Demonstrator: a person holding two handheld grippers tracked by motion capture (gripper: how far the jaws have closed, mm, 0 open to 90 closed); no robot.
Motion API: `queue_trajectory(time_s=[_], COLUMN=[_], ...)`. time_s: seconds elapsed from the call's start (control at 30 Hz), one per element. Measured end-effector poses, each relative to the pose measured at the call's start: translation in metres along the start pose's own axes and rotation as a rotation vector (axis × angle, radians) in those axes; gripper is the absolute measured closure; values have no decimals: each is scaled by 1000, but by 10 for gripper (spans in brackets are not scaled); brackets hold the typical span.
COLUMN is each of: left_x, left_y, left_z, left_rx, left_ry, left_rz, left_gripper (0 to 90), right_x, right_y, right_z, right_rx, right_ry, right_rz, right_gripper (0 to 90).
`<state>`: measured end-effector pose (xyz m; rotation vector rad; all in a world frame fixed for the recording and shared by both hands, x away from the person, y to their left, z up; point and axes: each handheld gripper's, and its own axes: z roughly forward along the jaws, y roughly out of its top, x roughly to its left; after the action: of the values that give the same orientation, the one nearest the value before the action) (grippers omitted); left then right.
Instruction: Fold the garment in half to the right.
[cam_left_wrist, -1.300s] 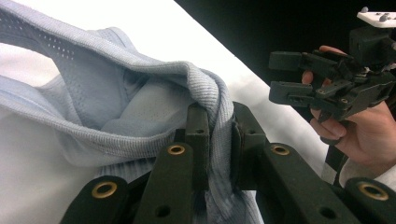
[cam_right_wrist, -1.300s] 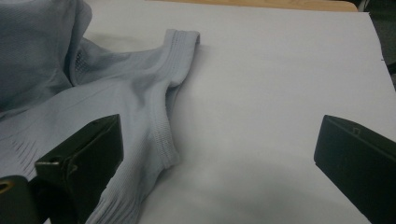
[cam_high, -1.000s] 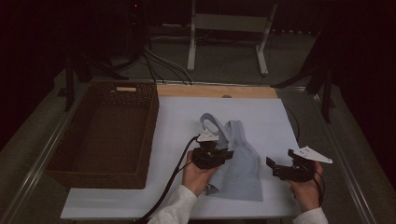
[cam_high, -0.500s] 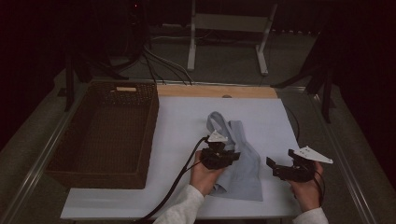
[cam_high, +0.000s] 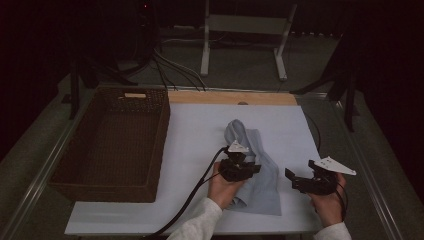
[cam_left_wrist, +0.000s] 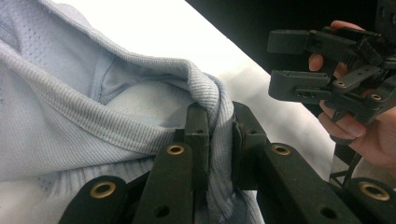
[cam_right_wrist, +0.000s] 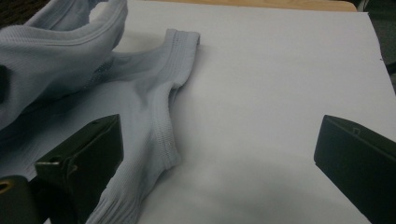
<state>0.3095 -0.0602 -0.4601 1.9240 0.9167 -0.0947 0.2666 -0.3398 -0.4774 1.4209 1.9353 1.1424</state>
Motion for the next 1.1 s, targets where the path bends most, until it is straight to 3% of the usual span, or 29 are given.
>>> queue_trajectory(time_s=[0.33,0.67,0.93,1.1], left_x=[-1,1,3,2], left_y=[2,0,1,2], left_z=[9,11,9,4], left_rx=[13,18,5,-9], left_ry=[-22,-54,-73,-64], left_rz=[0,-7,-20,0], left_gripper=[785,695,490,412], right_x=[0,1,1,1], right_y=[0,0,0,0], right_z=[0,0,0,0], right_rx=[1,0,1,1], right_ry=[1,3,5,6], right_rz=[0,0,0,0], right_gripper=[17,17,17,17])
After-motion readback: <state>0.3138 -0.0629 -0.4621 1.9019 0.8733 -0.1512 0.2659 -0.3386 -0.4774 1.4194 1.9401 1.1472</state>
